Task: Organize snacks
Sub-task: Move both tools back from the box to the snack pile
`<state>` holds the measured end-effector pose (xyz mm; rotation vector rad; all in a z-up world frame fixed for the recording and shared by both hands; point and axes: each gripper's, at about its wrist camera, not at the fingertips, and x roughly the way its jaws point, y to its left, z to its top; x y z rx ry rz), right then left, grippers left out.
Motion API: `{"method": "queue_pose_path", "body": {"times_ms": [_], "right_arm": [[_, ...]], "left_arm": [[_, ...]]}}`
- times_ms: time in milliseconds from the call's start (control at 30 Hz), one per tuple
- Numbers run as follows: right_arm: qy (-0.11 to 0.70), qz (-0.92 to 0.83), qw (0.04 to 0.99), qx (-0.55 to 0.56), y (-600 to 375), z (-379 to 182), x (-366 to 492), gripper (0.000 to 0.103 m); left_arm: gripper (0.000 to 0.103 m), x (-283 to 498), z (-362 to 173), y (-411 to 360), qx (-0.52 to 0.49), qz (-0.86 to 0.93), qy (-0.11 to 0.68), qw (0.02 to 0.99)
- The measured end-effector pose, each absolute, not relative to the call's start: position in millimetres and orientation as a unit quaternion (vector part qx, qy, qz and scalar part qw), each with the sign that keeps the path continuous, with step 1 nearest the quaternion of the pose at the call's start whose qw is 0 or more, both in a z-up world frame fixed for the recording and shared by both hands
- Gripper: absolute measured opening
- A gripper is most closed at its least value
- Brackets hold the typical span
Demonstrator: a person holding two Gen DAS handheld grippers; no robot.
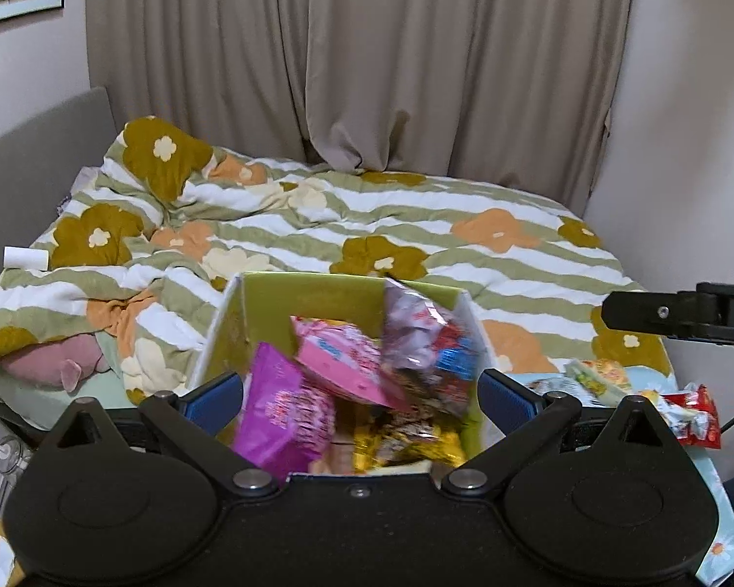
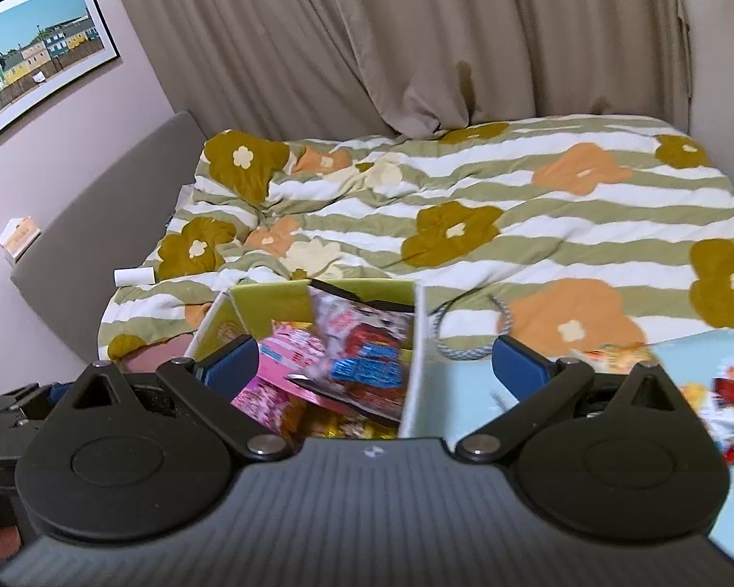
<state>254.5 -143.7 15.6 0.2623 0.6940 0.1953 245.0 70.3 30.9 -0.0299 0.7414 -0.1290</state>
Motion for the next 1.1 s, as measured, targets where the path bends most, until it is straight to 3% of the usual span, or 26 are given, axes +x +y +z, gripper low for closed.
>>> {"method": "queue_pose_path", "body": {"times_ms": [533, 1100], "right_arm": [[0.336, 0.063, 0.935, 0.096, -277, 1, 158, 0.103], [0.403, 0.112, 0.903, 0.102, -292, -91, 188, 0.103]], "left_arm": [[0.103, 156, 12, -61, 0.016, -0.082, 0.357, 0.93], [0.103, 152, -114, -133, 0.132, -0.128, 0.4, 0.898]]}}
